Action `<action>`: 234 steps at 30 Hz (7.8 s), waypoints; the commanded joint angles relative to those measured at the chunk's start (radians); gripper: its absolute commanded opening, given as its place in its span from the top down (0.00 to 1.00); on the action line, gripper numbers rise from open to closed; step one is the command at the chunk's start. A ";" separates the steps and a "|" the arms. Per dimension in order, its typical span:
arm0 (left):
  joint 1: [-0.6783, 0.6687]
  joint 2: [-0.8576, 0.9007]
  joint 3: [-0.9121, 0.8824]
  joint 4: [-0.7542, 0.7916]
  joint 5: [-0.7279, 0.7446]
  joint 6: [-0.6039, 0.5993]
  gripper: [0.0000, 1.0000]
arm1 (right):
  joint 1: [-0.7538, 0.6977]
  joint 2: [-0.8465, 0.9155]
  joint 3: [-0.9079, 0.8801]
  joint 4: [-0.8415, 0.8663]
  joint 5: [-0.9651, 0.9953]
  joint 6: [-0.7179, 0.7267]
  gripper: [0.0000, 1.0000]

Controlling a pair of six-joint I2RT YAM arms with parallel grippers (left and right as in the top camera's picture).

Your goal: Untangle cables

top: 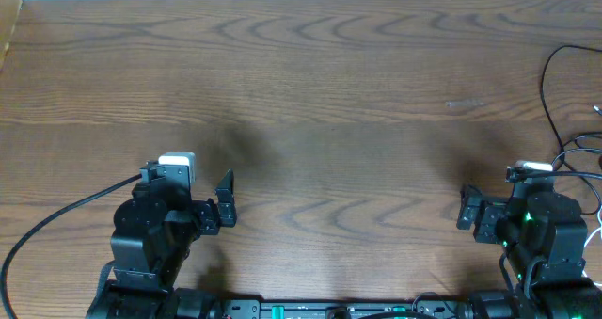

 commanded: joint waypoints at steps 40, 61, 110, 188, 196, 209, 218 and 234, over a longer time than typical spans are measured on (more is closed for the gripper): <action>-0.003 -0.002 -0.008 -0.056 0.008 0.017 0.00 | 0.007 0.001 -0.006 -0.001 0.014 0.006 0.01; -0.001 -0.175 -0.008 -0.022 -0.071 0.017 0.00 | 0.007 0.001 -0.006 -0.001 0.014 0.006 0.01; 0.073 -0.501 -0.200 -0.058 -0.093 0.017 0.00 | 0.007 0.001 -0.006 -0.001 0.014 0.006 0.01; 0.073 -0.502 -0.757 0.636 -0.112 0.017 0.00 | 0.007 0.001 -0.006 -0.001 0.014 0.006 0.01; 0.073 -0.502 -0.757 0.636 -0.113 0.161 0.00 | 0.007 0.001 -0.006 -0.001 0.014 0.006 0.01; 0.068 -0.502 -0.757 0.636 -0.111 0.162 0.00 | 0.007 0.001 -0.006 -0.001 0.014 0.006 0.01; 0.069 -0.502 -0.757 0.636 -0.108 0.150 0.00 | 0.007 0.001 -0.006 -0.001 0.014 0.006 0.01; 0.095 -0.502 -0.757 0.636 -0.108 0.140 0.00 | 0.007 0.001 -0.006 -0.001 0.014 0.006 0.01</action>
